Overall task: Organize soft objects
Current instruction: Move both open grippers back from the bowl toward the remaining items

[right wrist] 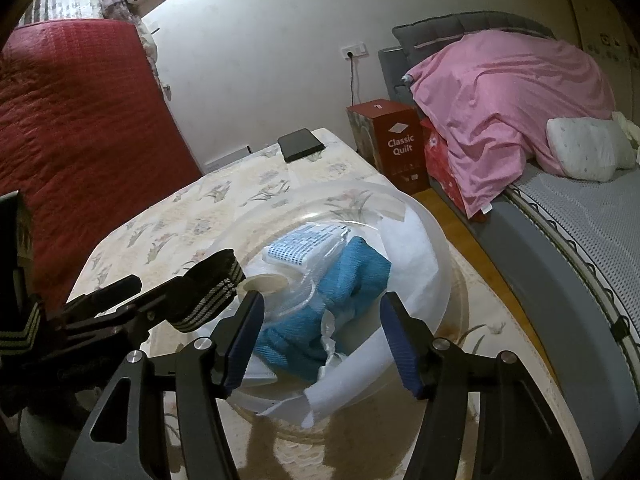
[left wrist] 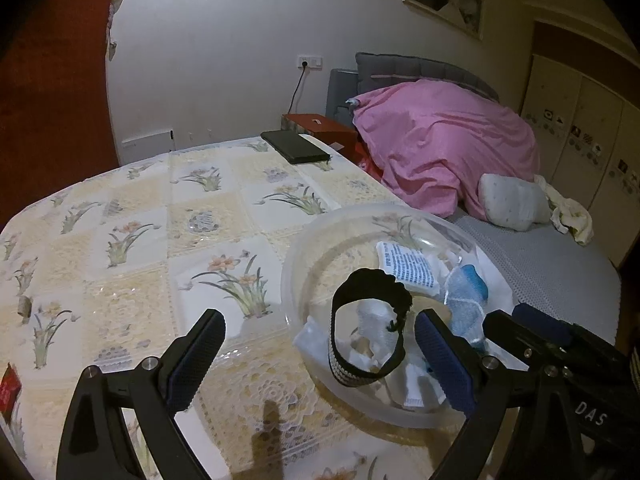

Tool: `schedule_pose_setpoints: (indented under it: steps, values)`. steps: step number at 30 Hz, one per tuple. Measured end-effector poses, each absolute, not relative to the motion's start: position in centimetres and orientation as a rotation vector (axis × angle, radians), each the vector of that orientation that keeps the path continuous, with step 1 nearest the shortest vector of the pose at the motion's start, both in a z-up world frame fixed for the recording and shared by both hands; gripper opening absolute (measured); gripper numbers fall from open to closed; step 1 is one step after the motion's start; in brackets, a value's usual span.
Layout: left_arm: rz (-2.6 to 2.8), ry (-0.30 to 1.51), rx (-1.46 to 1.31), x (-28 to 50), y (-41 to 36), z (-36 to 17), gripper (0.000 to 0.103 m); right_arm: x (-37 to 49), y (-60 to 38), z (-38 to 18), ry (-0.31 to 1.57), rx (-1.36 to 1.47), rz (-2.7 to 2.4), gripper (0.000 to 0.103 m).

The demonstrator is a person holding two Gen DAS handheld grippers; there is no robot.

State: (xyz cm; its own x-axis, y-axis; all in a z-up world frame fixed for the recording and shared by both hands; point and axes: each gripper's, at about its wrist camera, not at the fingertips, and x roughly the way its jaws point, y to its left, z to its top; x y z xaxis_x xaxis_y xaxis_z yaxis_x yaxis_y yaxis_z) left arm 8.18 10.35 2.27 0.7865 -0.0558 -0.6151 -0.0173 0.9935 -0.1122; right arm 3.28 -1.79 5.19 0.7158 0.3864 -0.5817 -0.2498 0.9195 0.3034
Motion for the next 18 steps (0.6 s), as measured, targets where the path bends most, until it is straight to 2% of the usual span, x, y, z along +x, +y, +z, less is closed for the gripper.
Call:
schedule_pose_setpoints:
  steps: [4, 8, 18]
  values:
    - [-0.008, 0.661, -0.112, 7.6, 10.6, 2.4, 0.098, 3.0, -1.5, 5.5, 0.676, 0.206, 0.353, 0.063]
    - [0.005, 0.655, -0.121, 6.9, 11.1, 2.4, 0.098, 2.8, -1.1, 5.6, 0.647, 0.201, 0.358, 0.078]
    - [0.071, 0.657, -0.164, 4.8, 14.2, 1.8, 0.098, 2.1, 2.1, 6.0, 0.655, 0.143, 0.436, 0.078]
